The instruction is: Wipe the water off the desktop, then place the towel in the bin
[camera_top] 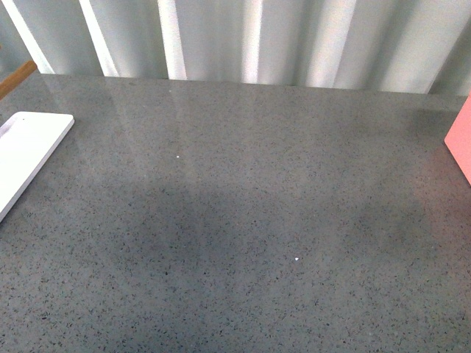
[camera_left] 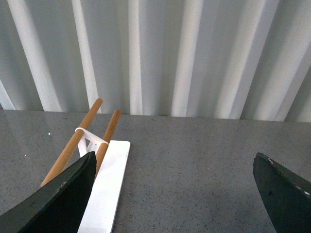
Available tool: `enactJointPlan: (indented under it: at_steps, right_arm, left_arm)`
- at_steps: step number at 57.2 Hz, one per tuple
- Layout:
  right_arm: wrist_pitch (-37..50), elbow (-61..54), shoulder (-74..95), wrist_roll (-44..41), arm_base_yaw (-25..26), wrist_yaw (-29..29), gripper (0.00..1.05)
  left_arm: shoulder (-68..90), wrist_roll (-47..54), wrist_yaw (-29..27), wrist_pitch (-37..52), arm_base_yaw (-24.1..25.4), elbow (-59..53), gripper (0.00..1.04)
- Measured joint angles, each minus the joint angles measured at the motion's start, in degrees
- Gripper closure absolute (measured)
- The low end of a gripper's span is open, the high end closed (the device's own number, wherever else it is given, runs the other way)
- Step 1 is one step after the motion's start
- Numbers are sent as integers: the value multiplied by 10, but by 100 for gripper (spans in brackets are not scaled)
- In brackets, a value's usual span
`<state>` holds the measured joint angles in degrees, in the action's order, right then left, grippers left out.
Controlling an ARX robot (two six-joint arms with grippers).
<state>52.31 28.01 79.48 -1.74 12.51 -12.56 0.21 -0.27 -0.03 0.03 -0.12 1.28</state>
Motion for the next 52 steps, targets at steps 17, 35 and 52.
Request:
enactJointPlan:
  at_steps: [17, 35, 52]
  right_arm:
    - [8, -132, -108, 7, -43, 47, 102]
    - [-32, -204, -220, 8, -75, 76, 102]
    - [-65, -264, -309, 7, -123, 122, 102]
  left_arm:
    - [0, 0, 0, 0, 0, 0, 7]
    - [0, 0, 0, 0, 0, 0, 7]
    - [0, 0, 0, 0, 0, 0, 7]
